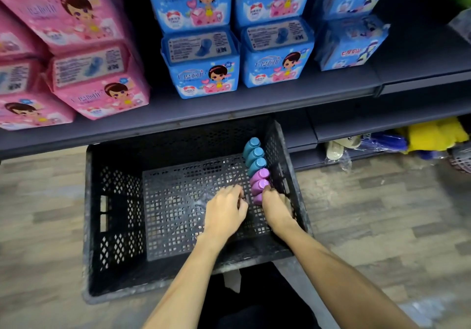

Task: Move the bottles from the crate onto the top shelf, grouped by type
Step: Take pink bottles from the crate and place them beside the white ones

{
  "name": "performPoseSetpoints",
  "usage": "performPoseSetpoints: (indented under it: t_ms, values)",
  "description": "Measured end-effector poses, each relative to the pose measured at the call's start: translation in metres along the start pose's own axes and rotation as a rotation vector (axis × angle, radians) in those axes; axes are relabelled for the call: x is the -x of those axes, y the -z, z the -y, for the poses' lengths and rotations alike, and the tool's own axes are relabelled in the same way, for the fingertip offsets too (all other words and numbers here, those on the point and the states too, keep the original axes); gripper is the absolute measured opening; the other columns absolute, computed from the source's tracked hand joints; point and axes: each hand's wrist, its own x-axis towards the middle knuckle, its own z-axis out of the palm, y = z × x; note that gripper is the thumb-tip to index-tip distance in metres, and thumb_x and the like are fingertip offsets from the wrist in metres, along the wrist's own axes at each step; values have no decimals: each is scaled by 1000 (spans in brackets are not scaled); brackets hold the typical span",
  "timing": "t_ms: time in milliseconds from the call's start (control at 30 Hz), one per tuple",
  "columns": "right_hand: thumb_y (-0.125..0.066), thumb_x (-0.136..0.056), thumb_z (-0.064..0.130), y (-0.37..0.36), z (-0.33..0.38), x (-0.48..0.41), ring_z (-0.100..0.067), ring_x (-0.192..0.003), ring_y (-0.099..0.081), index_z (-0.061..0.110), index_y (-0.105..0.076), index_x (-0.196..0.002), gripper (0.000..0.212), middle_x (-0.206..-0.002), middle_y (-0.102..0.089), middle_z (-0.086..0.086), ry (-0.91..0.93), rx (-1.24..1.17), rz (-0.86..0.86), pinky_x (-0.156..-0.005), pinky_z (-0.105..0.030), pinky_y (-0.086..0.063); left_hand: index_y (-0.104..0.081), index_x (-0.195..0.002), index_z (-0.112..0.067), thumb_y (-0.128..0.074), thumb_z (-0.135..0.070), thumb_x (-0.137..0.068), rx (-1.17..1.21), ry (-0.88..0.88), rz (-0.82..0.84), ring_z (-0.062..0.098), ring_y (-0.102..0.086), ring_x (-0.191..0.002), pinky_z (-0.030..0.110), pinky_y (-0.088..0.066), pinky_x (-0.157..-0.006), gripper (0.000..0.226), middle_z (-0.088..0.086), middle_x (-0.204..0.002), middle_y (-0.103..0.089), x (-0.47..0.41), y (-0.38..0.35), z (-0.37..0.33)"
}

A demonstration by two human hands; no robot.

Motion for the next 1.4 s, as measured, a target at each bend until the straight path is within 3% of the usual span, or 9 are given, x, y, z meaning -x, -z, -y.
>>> performPoseSetpoints:
  t_ms: [133, 400, 533, 733, 900, 967, 1133, 1400]
  values:
    - [-44, -100, 10, 3, 9, 0, -35, -108, -66, 4, -63, -119, 28, -114, -70, -16, -36, 226, -26, -87, -37, -51, -57, -91, -20, -53, -25, -87, 14, 0, 1, 14, -54, -83, 26, -36, -61, 8, -7, -86, -60, 3, -2, 0]
    - [-49, -98, 10, 1, 8, -6, -36, -113, -63, 2, -62, -123, 29, -120, -67, -18, -66, 285, -12, -88, -38, -50, -57, -92, -20, -52, -25, -87, 48, 24, -11, 12, -54, -84, 28, -44, -64, 8, -9, -88, -61, 3, 3, 3]
    - [-47, -100, 14, -4, 6, -4, -37, -115, -62, 3, -62, -123, 31, -123, -66, -18, -94, 230, 2, -90, -39, -49, -57, -93, -20, -53, -24, -88, 52, 19, -29, 13, -54, -83, 28, -43, -64, 8, -8, -87, -61, 6, 7, 5]
    - [-32, -103, 25, -17, -3, -10, -38, -122, -55, 8, -62, -130, 45, -133, -60, -22, -207, -37, 29, -97, -39, -41, -58, -95, -19, -51, -25, -89, 29, 28, -12, 13, -53, -84, 26, -39, -64, 11, -7, -89, -60, 15, 9, 16]
    - [-48, -92, 38, -14, -6, -13, -34, -98, -62, 21, -71, -109, 34, -110, -70, -13, -83, -124, 100, -85, -37, -47, -57, -93, -19, -51, -25, -89, 20, 46, 3, 14, -53, -83, 29, -42, -65, 9, -7, -87, -59, 23, 8, 24]
    - [-60, -89, 32, -13, -7, -12, -27, -90, -63, 24, -71, -105, 21, -105, -71, -6, -25, -115, 83, -85, -38, -50, -57, -93, -19, -50, -25, -89, 23, 48, 12, 14, -54, -81, 30, -44, -64, 10, -7, -87, -59, 23, 8, 27]
    - [-71, -89, 24, 9, 11, -9, -27, -104, -62, 15, -63, -117, 30, -111, -66, -7, 271, 32, 121, -91, -34, -49, -56, -91, -19, -50, -27, -89, 22, 71, 18, 16, -55, -83, 33, -47, -66, 9, -7, -87, -60, 13, 12, 29]
    - [-72, -86, 26, 81, 71, 3, -28, -90, -66, 20, -62, -114, 30, -88, -68, -3, 501, 7, -108, -79, -35, -51, -56, -88, -20, -53, -26, -86, 103, 152, -110, 20, -59, -81, 31, -40, -62, 7, -5, -83, -60, -18, 57, 27]
